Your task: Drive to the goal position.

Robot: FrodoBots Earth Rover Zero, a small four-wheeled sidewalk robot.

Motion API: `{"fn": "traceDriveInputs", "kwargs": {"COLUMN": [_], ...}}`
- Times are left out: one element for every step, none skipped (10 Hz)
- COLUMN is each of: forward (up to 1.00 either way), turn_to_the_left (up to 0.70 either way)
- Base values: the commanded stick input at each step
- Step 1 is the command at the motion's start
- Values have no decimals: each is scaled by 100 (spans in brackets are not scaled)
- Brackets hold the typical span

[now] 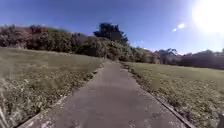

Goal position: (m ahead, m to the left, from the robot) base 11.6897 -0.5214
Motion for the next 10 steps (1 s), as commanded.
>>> {"fn": "traceDriveInputs", "kwargs": {"forward": [100,100,100,100,100,100,100,100,100,100], "turn_to_the_left": [0,0,0,0,0,0,0,0,0,0]}}
